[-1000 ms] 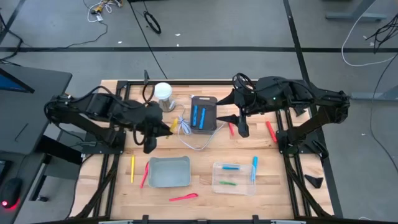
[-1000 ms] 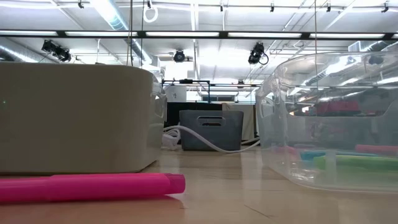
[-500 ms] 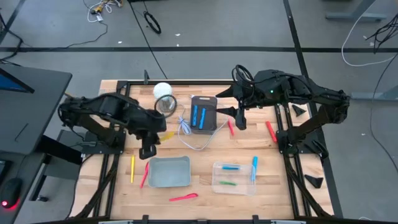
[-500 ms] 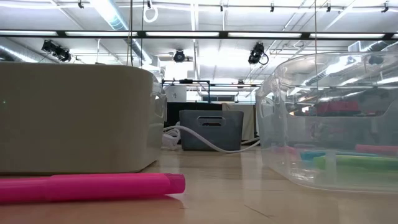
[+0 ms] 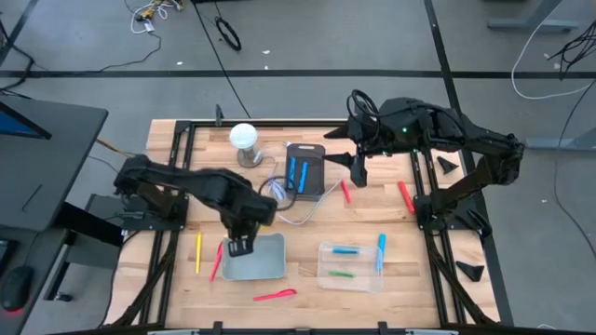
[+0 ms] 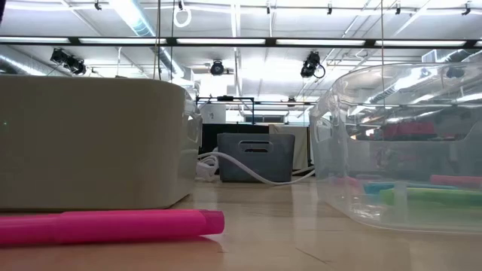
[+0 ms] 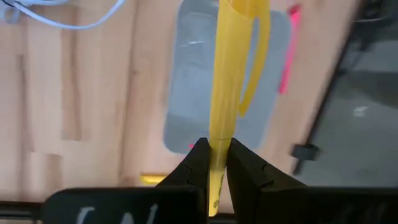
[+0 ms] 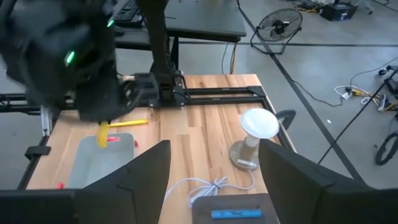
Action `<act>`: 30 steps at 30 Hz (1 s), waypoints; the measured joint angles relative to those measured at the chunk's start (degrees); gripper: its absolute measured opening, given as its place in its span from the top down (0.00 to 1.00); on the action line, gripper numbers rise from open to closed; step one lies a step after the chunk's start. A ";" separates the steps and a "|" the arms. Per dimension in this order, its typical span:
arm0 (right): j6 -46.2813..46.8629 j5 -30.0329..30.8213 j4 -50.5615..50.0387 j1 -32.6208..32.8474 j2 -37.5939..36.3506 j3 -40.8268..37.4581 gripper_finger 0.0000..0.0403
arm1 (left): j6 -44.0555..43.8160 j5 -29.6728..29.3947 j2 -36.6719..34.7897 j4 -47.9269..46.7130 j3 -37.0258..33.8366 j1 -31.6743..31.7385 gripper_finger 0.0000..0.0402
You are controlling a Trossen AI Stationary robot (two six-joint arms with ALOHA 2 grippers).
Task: Pick & Place Markers
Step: Put the top yellow highlighter pen into the gray bin
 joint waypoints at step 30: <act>-2.40 0.00 -1.84 -0.69 0.00 0.00 0.39 | -0.17 1.71 14.38 30.80 -25.19 -7.07 0.92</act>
